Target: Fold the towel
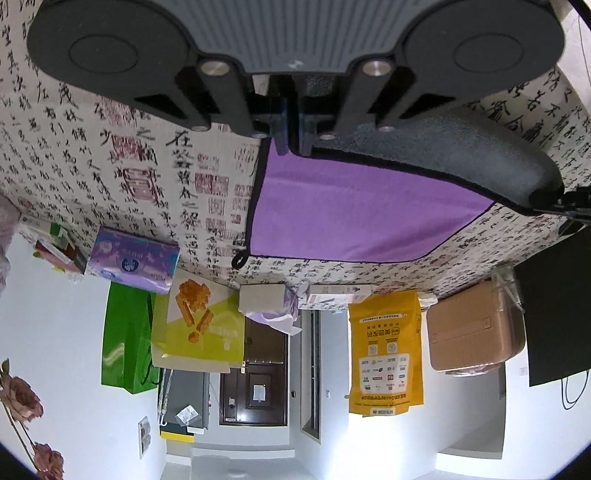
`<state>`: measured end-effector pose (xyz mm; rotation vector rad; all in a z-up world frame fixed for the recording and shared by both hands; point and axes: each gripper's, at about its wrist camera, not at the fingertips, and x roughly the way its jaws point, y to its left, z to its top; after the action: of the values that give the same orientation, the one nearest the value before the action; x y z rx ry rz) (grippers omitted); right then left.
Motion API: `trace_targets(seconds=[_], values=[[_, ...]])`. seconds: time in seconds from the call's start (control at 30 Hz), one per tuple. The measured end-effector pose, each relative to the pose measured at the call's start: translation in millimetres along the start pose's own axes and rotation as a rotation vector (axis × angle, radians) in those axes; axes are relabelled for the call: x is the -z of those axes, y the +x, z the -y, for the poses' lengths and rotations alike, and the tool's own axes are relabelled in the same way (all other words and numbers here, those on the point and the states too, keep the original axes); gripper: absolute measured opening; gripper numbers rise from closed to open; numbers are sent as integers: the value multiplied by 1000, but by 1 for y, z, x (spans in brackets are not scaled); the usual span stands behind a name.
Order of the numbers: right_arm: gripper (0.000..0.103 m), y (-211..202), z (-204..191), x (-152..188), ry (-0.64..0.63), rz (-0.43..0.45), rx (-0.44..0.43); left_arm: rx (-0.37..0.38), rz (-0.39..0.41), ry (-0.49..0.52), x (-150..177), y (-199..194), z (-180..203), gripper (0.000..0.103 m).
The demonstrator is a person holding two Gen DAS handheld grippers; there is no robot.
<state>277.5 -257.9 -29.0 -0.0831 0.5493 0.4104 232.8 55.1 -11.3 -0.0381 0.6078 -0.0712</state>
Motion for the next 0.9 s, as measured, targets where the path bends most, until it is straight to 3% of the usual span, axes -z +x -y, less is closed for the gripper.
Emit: trace_targets(seconds=[0.9], values=[[5, 74, 14, -61, -93, 20, 5, -44, 34, 37, -68, 73, -17, 5]])
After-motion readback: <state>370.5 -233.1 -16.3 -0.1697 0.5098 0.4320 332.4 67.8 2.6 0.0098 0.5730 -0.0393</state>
